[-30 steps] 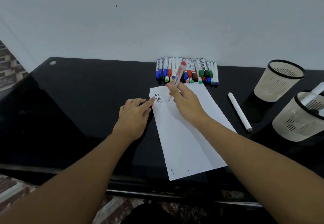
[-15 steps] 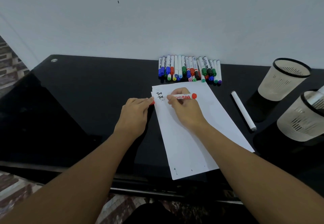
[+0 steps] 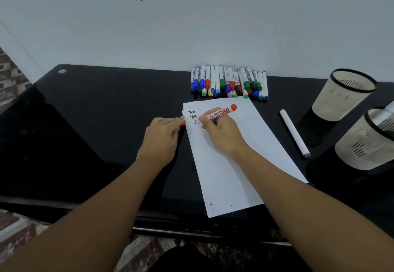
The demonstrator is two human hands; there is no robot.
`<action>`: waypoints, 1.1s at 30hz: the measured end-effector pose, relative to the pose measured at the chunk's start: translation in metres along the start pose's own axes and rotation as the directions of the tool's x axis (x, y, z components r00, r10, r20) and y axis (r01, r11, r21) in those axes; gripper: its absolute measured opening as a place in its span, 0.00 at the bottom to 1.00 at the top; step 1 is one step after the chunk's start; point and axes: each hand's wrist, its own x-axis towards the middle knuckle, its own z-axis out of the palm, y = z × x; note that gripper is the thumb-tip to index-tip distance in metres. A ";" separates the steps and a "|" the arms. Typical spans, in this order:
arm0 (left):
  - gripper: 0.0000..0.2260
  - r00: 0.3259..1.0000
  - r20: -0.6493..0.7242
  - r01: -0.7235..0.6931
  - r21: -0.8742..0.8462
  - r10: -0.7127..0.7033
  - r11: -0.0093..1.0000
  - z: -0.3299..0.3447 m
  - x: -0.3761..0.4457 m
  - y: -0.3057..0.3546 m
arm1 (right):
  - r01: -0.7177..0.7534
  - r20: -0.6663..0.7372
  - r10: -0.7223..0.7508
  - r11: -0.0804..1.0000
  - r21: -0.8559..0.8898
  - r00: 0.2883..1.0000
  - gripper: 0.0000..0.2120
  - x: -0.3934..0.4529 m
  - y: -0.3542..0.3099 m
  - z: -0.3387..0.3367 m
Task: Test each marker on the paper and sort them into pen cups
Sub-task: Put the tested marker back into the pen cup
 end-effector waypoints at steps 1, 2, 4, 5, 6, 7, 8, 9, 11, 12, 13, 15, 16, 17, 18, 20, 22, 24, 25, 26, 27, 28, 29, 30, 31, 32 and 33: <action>0.16 1.000 0.000 -0.001 0.003 0.001 1.000 0.000 0.000 0.000 | -0.005 0.002 0.005 1.000 -0.010 1.000 0.14 0.001 0.000 0.001; 0.16 1.000 -0.001 -0.004 0.006 0.004 1.000 0.000 0.000 0.000 | -0.007 0.002 0.007 1.000 -0.017 1.000 0.14 0.001 0.001 0.001; 0.16 1.000 -0.002 -0.005 0.011 0.005 1.000 0.000 0.000 0.001 | 0.004 0.003 -0.004 1.000 -0.024 1.000 0.13 0.001 0.001 0.001; 0.16 1.000 0.001 -0.001 0.017 0.001 1.000 0.000 0.000 0.000 | 0.013 0.006 -0.013 0.999 -0.034 1.000 0.12 0.001 0.000 0.001; 0.16 1.000 0.005 0.004 0.023 -0.004 1.000 0.000 0.001 0.000 | 0.022 0.010 -0.022 0.999 -0.047 1.000 0.12 0.001 0.000 0.001; 0.16 1.000 0.009 0.009 0.027 -0.009 1.000 0.000 0.001 0.000 | 0.030 0.014 -0.029 0.998 -0.062 0.999 0.11 0.001 0.000 0.001; 0.16 1.000 0.012 0.012 0.031 -0.012 0.999 0.000 0.001 0.000 | 0.035 0.015 -0.033 0.997 -0.074 0.999 0.11 0.001 0.000 0.001; 0.16 1.000 0.012 0.011 0.033 -0.011 0.999 0.000 0.001 0.000 | 0.036 0.017 -0.034 0.996 -0.082 0.999 0.11 0.001 -0.001 0.001; 0.16 1.000 0.006 0.004 0.027 -0.004 1.000 0.000 0.001 0.000 | 0.038 0.023 -0.036 0.994 -0.098 0.999 0.11 0.001 -0.001 0.001; 0.16 1.000 0.002 0.002 0.024 -0.002 1.000 0.001 0.001 0.000 | 0.041 0.023 -0.039 0.993 -0.107 0.999 0.11 0.001 -0.001 0.002; 0.16 1.000 0.000 0.003 0.023 -0.003 1.000 0.001 0.001 -0.001 | 0.040 0.017 -0.039 0.993 -0.114 0.999 0.12 0.002 0.000 0.002; 0.16 1.000 0.003 0.008 0.026 -0.008 1.000 0.001 0.001 -0.001 | 0.012 -0.013 -0.013 0.994 -0.111 1.000 0.15 0.002 0.001 0.003; 0.16 1.000 0.005 0.008 0.029 -0.009 1.000 0.001 0.001 0.000 | -0.010 -0.026 0.007 0.995 -0.103 1.000 0.16 0.002 0.001 0.003; 0.16 1.000 0.009 0.007 0.030 -0.008 1.000 0.002 0.001 0.000 | -0.023 -0.031 0.020 0.995 -0.094 0.999 0.16 0.002 0.001 0.002; 0.16 1.000 0.010 0.006 0.030 -0.006 1.000 0.002 0.001 0.000 | -0.027 -0.029 0.024 0.996 -0.088 0.999 0.16 0.002 0.002 0.002; 0.16 1.000 0.007 0.003 0.028 -0.004 1.000 0.001 0.001 0.000 | -0.024 -0.023 0.022 0.996 -0.086 0.999 0.15 0.002 0.001 0.002; 0.16 1.000 0.004 0.003 0.033 -0.003 0.999 0.001 0.002 -0.001 | -0.019 -0.017 0.017 0.995 -0.096 1.000 0.15 0.001 -0.001 0.001; 0.16 1.000 0.004 0.003 0.033 -0.003 0.999 0.001 0.002 -0.001 | -0.013 -0.006 0.012 0.996 -0.087 1.000 0.14 0.000 -0.001 0.001; 0.16 1.000 0.004 0.005 0.030 -0.005 1.000 0.002 0.001 -0.001 | -0.013 -0.001 0.013 0.997 -0.074 1.000 0.14 -0.001 -0.002 0.000; 0.16 1.000 0.004 0.006 0.028 -0.006 1.000 0.002 0.001 -0.001 | -0.015 0.003 0.015 0.998 -0.063 1.000 0.15 -0.003 -0.002 0.000; 0.16 1.000 0.004 0.005 0.028 -0.005 1.000 0.002 0.001 -0.001 | -0.018 0.004 0.019 0.998 -0.059 1.000 0.15 -0.003 -0.003 -0.001; 0.16 1.000 0.005 0.005 0.029 -0.006 1.000 0.002 0.001 -0.001 | -0.022 0.002 0.022 0.998 -0.057 1.000 0.16 -0.004 -0.002 -0.001; 0.16 1.000 0.006 0.007 0.030 -0.007 1.000 0.002 0.001 -0.001 | -0.025 -0.003 0.025 0.998 -0.051 1.000 0.16 -0.004 -0.002 -0.002; 0.16 1.000 0.008 0.009 0.029 -0.009 1.000 0.001 0.001 -0.001 | -0.026 -0.016 0.025 0.999 -0.039 1.000 0.16 -0.004 -0.002 -0.002; 0.16 1.000 0.008 0.007 0.028 -0.008 1.000 0.001 0.001 -0.001 | -0.028 -0.033 0.027 0.999 -0.023 0.999 0.16 -0.004 -0.001 -0.002; 0.16 1.000 0.007 0.004 0.026 -0.004 1.000 0.001 0.001 -0.001 | -0.031 -0.047 0.030 0.999 -0.011 0.998 0.16 -0.003 -0.001 -0.002; 0.16 1.000 0.005 -0.001 0.023 0.001 1.000 0.001 0.001 -0.001 | -0.033 -0.052 0.032 0.999 -0.009 0.998 0.16 -0.003 0.000 -0.002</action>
